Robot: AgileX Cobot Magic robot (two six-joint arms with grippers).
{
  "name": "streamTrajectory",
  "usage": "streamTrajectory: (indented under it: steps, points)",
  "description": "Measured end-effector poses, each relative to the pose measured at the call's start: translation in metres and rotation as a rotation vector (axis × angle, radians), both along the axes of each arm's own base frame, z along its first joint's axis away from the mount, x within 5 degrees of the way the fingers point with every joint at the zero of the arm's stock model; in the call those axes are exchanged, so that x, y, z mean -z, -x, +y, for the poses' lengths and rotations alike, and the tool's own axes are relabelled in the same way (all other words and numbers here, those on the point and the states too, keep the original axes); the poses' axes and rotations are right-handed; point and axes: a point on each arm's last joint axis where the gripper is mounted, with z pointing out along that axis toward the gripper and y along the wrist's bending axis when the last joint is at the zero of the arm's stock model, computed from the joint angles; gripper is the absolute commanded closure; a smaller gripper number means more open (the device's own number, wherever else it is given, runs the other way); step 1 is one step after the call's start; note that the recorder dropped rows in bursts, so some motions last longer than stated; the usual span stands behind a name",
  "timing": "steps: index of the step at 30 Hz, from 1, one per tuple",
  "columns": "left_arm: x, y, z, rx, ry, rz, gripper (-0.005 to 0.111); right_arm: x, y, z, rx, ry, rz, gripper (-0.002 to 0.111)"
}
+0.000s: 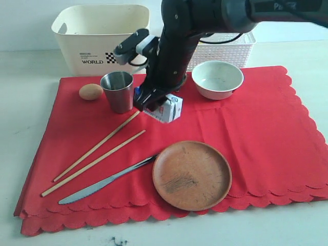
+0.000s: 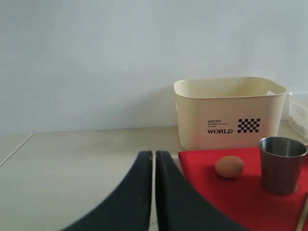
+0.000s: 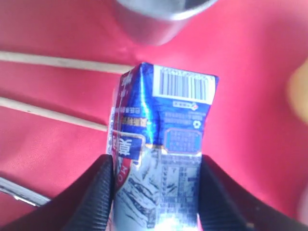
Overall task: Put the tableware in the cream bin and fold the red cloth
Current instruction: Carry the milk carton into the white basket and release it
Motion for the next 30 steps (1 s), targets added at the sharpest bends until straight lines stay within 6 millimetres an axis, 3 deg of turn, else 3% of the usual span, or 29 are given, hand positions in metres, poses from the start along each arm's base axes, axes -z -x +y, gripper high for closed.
streamTrajectory:
  steps: [4,9,14,18,22,30]
  points:
    - [0.0,0.0,0.0,0.0,0.0,0.0,0.102,-0.036,0.001,-0.01,0.015,-0.003,-0.097,0.108]
    - [0.0,0.0,0.0,0.0,0.0,0.0,0.102,-0.067,-0.009,-0.035,0.083,-0.018,-0.202,0.108]
    - [0.0,0.0,0.0,0.0,0.0,0.0,0.102,-0.08,-0.03,-0.066,0.169,-0.056,-0.287,0.108]
    - [0.0,0.0,0.0,0.0,0.0,0.0,0.102,-0.089,-0.06,-0.109,0.313,-0.135,-0.408,0.108]
    - [0.0,0.0,0.0,0.0,0.0,0.0,0.102,-0.086,-0.081,-0.131,0.408,-0.207,-0.494,0.108]
    - [0.0,0.0,0.0,0.0,0.0,0.0,0.102,-0.04,-0.113,-0.144,0.464,-0.258,-0.552,0.108]
